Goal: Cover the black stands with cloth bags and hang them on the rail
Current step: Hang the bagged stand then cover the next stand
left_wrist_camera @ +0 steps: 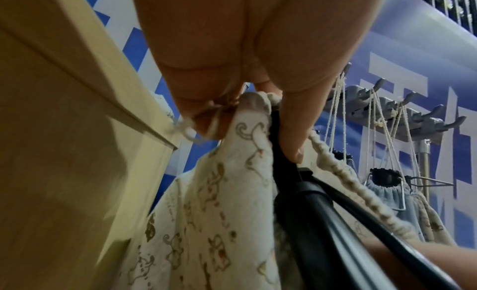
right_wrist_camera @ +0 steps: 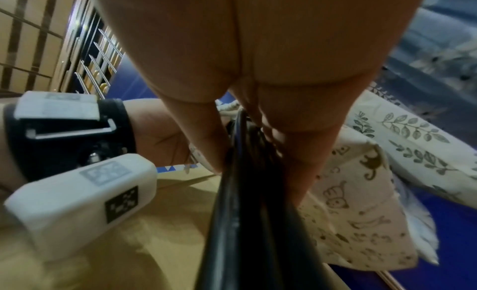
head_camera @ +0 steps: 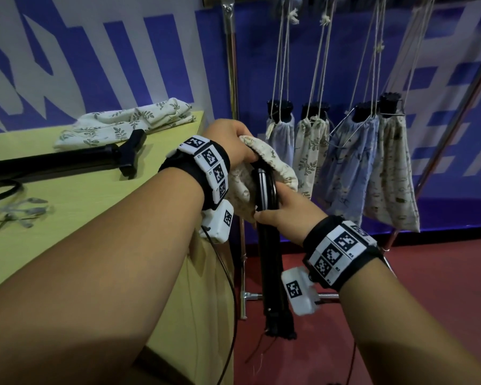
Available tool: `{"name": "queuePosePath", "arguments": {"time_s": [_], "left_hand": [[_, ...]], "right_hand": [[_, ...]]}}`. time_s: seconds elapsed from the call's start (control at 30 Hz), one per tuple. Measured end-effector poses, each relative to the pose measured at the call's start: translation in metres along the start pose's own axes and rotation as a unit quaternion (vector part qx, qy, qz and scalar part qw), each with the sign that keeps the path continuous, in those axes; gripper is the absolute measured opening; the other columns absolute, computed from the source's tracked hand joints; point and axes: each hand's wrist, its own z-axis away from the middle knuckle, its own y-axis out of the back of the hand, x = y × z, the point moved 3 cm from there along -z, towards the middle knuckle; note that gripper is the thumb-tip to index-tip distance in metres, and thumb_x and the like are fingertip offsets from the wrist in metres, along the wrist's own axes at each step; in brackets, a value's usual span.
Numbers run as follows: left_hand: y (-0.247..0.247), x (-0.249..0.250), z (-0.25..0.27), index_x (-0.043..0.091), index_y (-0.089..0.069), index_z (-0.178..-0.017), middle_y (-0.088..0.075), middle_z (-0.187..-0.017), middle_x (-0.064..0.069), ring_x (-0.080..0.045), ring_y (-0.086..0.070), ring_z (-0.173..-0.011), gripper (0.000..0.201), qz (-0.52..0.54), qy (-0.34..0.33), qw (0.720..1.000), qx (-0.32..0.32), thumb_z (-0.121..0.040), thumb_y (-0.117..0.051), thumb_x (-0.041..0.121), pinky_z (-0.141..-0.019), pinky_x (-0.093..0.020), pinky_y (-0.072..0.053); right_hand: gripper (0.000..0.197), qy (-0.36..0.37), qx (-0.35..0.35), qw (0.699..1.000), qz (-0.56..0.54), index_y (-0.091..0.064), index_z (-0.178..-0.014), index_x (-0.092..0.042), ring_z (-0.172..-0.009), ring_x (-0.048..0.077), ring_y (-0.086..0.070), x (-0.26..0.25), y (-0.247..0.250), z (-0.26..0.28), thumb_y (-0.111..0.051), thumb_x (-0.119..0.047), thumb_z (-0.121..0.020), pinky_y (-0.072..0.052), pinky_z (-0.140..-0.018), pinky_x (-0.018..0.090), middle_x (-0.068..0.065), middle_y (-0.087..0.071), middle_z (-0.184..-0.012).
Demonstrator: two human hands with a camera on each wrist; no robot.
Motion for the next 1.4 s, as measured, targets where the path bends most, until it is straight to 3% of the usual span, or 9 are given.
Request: {"name": "queuePosePath", "arguments": {"time_s": [0.2, 0.4, 0.6, 0.8, 0.97, 1.1, 1.2, 1.27, 1.4], "left_hand": [[-0.001, 0.0, 0.001, 0.023, -0.08, -0.098, -0.077, -0.093, 0.002, -0.015, -0.072, -0.09, 0.023, -0.047, 0.01, 0.999, -0.02, -0.077, -0.089, 0.015, -0.08, -0.029, -0.057], [0.002, 0.007, 0.001, 0.022, -0.079, -0.115, -0.077, -0.112, -0.002, -0.021, -0.071, -0.107, 0.028, -0.12, 0.033, 0.988, -0.091, -0.09, -0.078, 0.01, -0.1, -0.038, -0.056], [-0.008, 0.004, 0.006, 0.033, -0.081, -0.096, -0.07, -0.105, 0.007, -0.007, -0.06, -0.069, 0.032, -0.095, 0.014, 0.991, -0.088, -0.088, -0.071, 0.003, -0.051, -0.016, -0.047], [-0.019, 0.007, 0.011, 0.034, -0.081, -0.1, -0.069, -0.101, 0.011, 0.002, -0.058, -0.05, 0.038, -0.096, 0.003, 0.975, -0.202, -0.089, -0.067, 0.001, -0.043, -0.013, -0.042], [-0.027, 0.007, 0.012, 0.037, -0.081, -0.101, -0.074, -0.111, 0.009, -0.017, -0.071, -0.089, 0.036, -0.085, -0.006, 0.961, -0.262, -0.085, -0.073, 0.006, -0.075, -0.031, -0.059], [-0.028, 0.0, 0.01, 0.018, -0.071, -0.125, -0.071, -0.125, -0.006, -0.024, -0.068, -0.11, 0.028, -0.069, 0.005, 0.96, -0.27, -0.098, -0.066, 0.011, -0.095, -0.036, -0.057], [-0.025, -0.001, 0.01, 0.021, -0.058, -0.111, -0.063, -0.09, 0.009, -0.007, -0.062, -0.078, 0.023, -0.104, -0.041, 0.962, -0.251, -0.095, -0.073, 0.014, -0.063, -0.009, -0.048], [-0.028, 0.001, 0.011, 0.025, -0.061, -0.097, -0.064, -0.079, 0.017, -0.001, -0.06, -0.072, 0.022, -0.096, -0.045, 0.96, -0.261, -0.089, -0.081, 0.019, -0.058, -0.007, -0.045], [-0.038, 0.002, 0.017, 0.039, -0.074, -0.116, -0.078, -0.109, 0.015, -0.011, -0.071, -0.109, 0.046, -0.028, -0.062, 0.952, -0.298, -0.073, -0.091, 0.032, -0.1, -0.041, -0.056]], "right_hand": [[0.031, -0.017, -0.012, 1.0, -0.016, -0.074, -0.113, -0.03, -0.095, 0.019, -0.078, -0.002, -0.004, 0.009, -0.085, -0.026, -0.085, -0.06, -0.099, 0.046, -0.005, -0.081, -0.101], [0.047, -0.02, -0.033, 0.999, -0.002, -0.069, -0.124, -0.039, -0.1, 0.015, -0.076, -0.004, -0.005, 0.012, -0.081, -0.046, -0.078, -0.059, -0.1, 0.044, -0.011, -0.079, -0.109], [0.034, -0.071, -0.018, 0.991, -0.111, -0.07, -0.119, -0.02, -0.098, 0.028, -0.08, 0.002, -0.005, 0.011, -0.082, -0.033, -0.09, -0.065, -0.091, 0.051, 0.01, -0.079, -0.113], [0.026, -0.112, 0.004, 0.962, -0.249, -0.068, -0.121, -0.002, -0.109, 0.046, -0.075, -0.001, -0.003, 0.01, -0.073, -0.019, -0.101, -0.061, -0.094, 0.064, 0.028, -0.075, -0.122], [0.03, -0.127, 0.035, 0.907, -0.4, -0.067, -0.129, 0.003, -0.071, 0.024, -0.079, -0.008, 0.001, 0.01, -0.065, -0.017, -0.106, -0.066, -0.057, 0.036, 0.022, -0.077, -0.108], [0.04, -0.098, -0.001, 0.855, -0.51, -0.066, -0.139, -0.003, -0.092, 0.024, -0.078, -0.016, 0.009, 0.009, -0.064, -0.022, -0.104, -0.061, -0.099, 0.037, 0.016, -0.075, -0.122], [0.038, -0.101, 0.016, 0.849, -0.519, -0.065, -0.137, 0.005, -0.124, 0.032, -0.07, -0.018, 0.018, 0.01, -0.056, -0.015, -0.107, -0.05, -0.116, 0.04, 0.026, -0.069, -0.136], [0.038, -0.121, 0.021, 0.858, -0.5, -0.063, -0.143, -0.001, -0.13, 0.038, -0.067, -0.017, 0.017, 0.009, -0.052, -0.017, -0.11, -0.061, -0.101, 0.041, 0.026, -0.067, -0.139], [0.044, -0.176, 0.04, 0.889, -0.421, -0.065, -0.136, -0.003, -0.075, 0.03, -0.078, -0.01, 0.013, 0.01, -0.048, -0.037, -0.113, -0.065, -0.058, 0.037, 0.022, -0.074, -0.113]]}}
